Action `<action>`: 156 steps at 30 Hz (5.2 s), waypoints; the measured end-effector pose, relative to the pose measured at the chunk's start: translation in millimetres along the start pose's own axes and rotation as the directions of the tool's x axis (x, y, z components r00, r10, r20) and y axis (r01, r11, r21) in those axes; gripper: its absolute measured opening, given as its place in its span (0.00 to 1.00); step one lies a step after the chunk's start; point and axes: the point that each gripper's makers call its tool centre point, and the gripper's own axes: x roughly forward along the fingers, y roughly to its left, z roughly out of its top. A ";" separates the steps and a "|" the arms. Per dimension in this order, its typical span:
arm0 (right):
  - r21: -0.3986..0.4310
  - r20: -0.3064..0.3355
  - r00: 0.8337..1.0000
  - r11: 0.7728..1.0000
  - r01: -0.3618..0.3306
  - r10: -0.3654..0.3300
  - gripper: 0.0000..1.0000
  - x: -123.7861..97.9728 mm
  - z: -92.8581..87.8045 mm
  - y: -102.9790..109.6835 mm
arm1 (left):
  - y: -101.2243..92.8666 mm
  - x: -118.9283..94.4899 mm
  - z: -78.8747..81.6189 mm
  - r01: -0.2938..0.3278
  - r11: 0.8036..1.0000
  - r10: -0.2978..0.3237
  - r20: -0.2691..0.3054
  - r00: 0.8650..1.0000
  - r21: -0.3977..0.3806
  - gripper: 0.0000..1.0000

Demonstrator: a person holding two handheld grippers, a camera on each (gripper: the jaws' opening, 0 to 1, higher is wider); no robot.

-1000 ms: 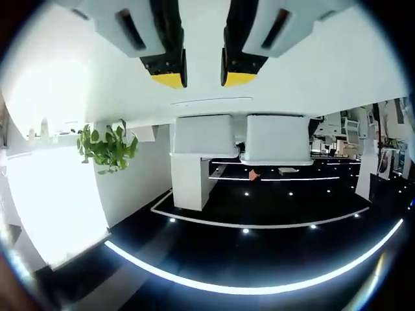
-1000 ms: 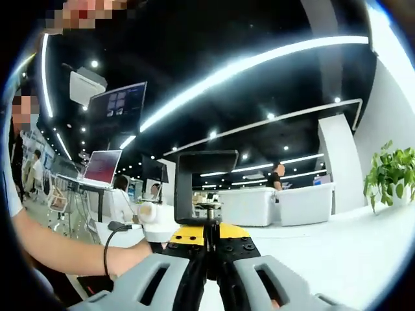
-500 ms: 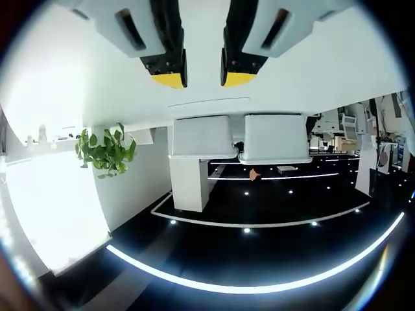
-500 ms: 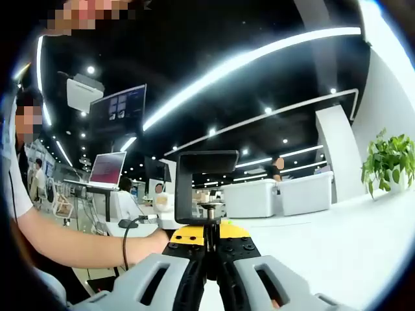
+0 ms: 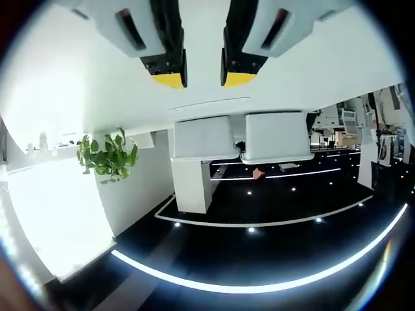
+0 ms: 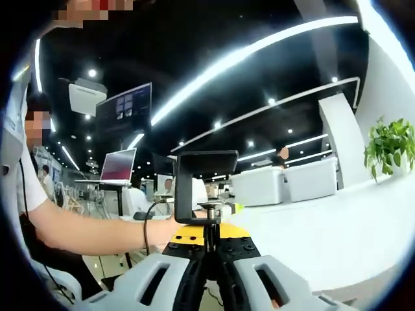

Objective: Clamp the fixed fixture on the desktop, loosen the retaining clip, secure it to the edge of the desk, and tighten the retaining clip.

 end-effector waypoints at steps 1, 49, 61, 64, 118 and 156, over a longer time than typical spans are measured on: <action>0.017 -0.011 1.000 1.000 -0.008 0.008 0.02 -2.2 -3.7 2.0 | -0.3 -0.1 -0.2 0.000 1.000 0.000 -0.001 1.000 0.002 0.21; 0.083 -0.137 0.987 0.994 -0.070 0.081 0.02 -46.9 -96.8 -10.5 | -17.0 0.5 0.7 0.061 0.994 -0.062 0.005 0.998 0.095 0.21; 0.108 -0.137 0.987 0.992 -0.072 0.087 0.02 -39.9 -107.4 -12.4 | -17.8 -0.3 1.8 0.065 0.994 -0.066 0.007 0.998 0.092 0.21; 0.109 -0.139 0.987 0.992 -0.065 0.080 0.02 -38.9 -107.9 -14.9 | -18.2 -0.1 1.8 0.067 0.994 -0.068 0.008 0.998 0.091 0.21; -0.008 -0.189 0.982 1.000 0.029 -0.030 0.03 -5.9 -129.0 -42.1 | -17.5 1.0 4.4 0.075 0.995 -0.077 0.028 0.997 0.068 0.21; -0.158 -0.123 0.982 0.980 0.125 -0.145 0.19 -8.8 -124.1 -44.7 | -17.2 -4.6 13.6 0.084 0.996 -0.084 0.065 0.994 0.011 0.21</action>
